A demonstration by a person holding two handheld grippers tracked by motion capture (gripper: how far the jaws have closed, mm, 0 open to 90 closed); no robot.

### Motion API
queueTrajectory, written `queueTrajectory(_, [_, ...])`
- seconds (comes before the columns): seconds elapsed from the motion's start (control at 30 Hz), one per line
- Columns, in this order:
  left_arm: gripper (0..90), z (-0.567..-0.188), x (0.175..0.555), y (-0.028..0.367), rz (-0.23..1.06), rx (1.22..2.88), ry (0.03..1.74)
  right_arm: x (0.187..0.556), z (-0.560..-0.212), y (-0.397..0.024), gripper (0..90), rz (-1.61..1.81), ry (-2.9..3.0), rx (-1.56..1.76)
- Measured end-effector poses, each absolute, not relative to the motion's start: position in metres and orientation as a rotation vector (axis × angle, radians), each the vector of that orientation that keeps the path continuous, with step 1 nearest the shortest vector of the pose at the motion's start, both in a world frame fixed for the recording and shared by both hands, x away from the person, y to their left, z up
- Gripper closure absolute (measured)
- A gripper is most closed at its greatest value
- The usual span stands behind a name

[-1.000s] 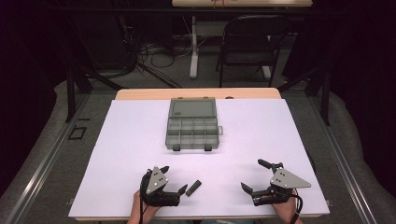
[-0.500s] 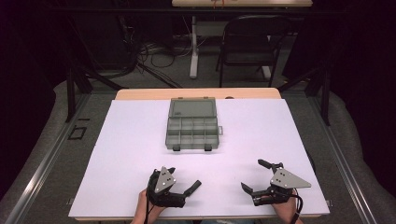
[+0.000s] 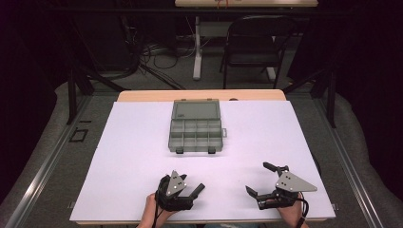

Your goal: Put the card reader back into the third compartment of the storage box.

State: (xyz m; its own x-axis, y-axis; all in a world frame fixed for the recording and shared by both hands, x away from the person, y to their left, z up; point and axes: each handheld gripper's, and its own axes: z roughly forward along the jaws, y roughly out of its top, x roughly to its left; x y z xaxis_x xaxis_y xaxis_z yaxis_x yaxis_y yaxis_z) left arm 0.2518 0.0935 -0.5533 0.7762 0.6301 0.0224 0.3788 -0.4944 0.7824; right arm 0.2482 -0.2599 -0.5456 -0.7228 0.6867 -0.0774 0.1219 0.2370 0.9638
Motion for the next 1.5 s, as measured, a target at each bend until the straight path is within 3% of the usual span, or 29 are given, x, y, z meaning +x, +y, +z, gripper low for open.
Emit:
queueTrajectory(0.17, [48.4,-0.555,0.251,0.087,0.354,2.191,0.750,0.249,-0.546,-0.260,0.1,1.512,2.027,0.736])
queueTrajectory(0.67, [66.0,-0.561,0.252,0.084,0.287,2.219,0.761,0.247,-0.545,-0.259,0.1,1.503,2.034,0.726])
queueTrajectory(1.07, [72.6,-0.563,0.254,0.084,0.283,2.233,0.767,0.247,-0.545,-0.259,0.3,1.504,2.036,0.729])
queueTrajectory(1.5, [73.4,-0.562,0.254,0.086,0.287,2.225,0.738,0.247,-0.545,-0.260,0.4,1.504,2.034,0.724])
